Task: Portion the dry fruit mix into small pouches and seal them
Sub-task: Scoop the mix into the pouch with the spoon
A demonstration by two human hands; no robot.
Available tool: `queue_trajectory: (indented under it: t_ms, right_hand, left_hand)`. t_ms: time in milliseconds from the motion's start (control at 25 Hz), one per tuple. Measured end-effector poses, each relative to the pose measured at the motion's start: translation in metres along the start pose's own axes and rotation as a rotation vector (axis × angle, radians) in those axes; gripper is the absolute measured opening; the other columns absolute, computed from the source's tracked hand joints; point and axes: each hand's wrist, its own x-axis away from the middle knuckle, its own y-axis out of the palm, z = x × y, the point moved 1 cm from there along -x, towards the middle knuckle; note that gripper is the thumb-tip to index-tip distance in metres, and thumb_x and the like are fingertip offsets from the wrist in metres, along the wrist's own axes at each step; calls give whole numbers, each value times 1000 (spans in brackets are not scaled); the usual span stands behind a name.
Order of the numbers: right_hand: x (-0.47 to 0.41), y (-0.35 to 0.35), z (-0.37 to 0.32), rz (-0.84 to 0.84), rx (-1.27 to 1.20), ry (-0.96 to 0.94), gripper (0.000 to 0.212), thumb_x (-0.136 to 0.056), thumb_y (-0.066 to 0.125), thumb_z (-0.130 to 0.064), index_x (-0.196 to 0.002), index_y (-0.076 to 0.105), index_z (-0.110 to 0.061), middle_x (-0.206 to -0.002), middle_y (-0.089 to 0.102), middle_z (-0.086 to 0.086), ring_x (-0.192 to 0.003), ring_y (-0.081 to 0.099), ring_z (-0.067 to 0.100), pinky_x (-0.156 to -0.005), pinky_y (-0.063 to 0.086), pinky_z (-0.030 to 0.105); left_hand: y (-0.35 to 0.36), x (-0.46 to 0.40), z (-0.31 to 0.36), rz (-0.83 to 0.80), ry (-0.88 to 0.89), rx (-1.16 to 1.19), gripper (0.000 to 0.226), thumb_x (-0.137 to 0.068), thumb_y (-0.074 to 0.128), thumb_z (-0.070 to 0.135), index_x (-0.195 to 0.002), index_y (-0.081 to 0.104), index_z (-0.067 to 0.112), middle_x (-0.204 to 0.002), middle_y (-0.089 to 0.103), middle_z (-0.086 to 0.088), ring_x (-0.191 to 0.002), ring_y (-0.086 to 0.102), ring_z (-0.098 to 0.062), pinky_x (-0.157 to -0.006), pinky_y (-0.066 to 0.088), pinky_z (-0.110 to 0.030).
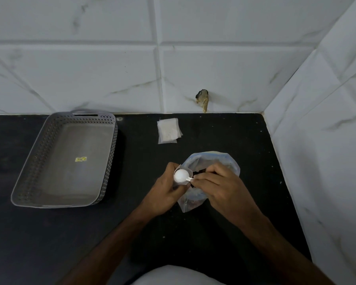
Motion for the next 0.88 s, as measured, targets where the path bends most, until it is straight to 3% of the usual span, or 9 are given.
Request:
queue_trajectory:
  t_ms: [80, 200, 440, 520, 680, 760, 880]
  right_hand:
    - [0, -4, -1, 119, -301, 291, 14, -90, 67, -14, -96, 78, -19, -89, 75, -11, -87, 63, 7, -76, 53, 26]
    - [0, -10, 3, 160, -648, 710, 18, -84, 79, -8, -93, 79, -24, -84, 74, -15, -87, 67, 4, -77, 52, 16]
    - [-1, -9, 9, 77, -1033, 937, 15, -86, 76, -7, -94, 78, -19, -90, 77, -6, -87, 72, 8, -79, 54, 21]
    - [0, -9, 10, 98, -876, 821, 17, -87, 75, -7, -95, 78, -21, -90, 76, -9, -89, 70, 4, -81, 52, 17]
    - [1, 1, 6, 143, -366, 297, 15, -92, 62, -19, -98, 76, -20, -92, 73, -10, -93, 59, 1, -88, 45, 22]
    - [2, 6, 3, 146, -243, 213, 20, -93, 58, -22, -100, 77, -18, -95, 73, -8, -94, 56, 6, -85, 46, 25]
    - [6, 10, 0, 180, -125, 108, 23, -94, 58, -22, -99, 78, -15, -100, 74, -4, -98, 54, 10, -84, 47, 26]
  left_hand:
    - [-1, 0, -1, -1, -11, -5, 25, -97, 66, 21, -115, 48, 22, -104, 60, 15, -97, 64, -11, -79, 56, -34]
    - [-2, 0, -2, -24, -20, -11, 27, -98, 65, 22, -117, 46, 26, -106, 59, 16, -100, 64, -12, -80, 56, -33]
    - [-3, -1, 0, -37, -15, -31, 29, -98, 65, 22, -119, 46, 26, -109, 58, 17, -102, 63, -12, -84, 56, -36]
    - [-3, -1, 0, -41, -16, -24, 29, -97, 65, 22, -120, 46, 25, -110, 59, 17, -104, 64, -12, -85, 57, -37]
    - [-1, -2, -1, -18, -9, -14, 30, -97, 67, 20, -119, 46, 22, -108, 61, 11, -101, 65, -12, -81, 56, -31]
    - [0, -2, 0, -1, -5, -11, 31, -97, 68, 18, -120, 46, 20, -109, 61, 9, -101, 64, -11, -81, 55, -28]
    - [0, -2, -1, 16, -12, 10, 30, -97, 67, 17, -119, 47, 18, -109, 61, 3, -99, 64, -14, -82, 57, -36]
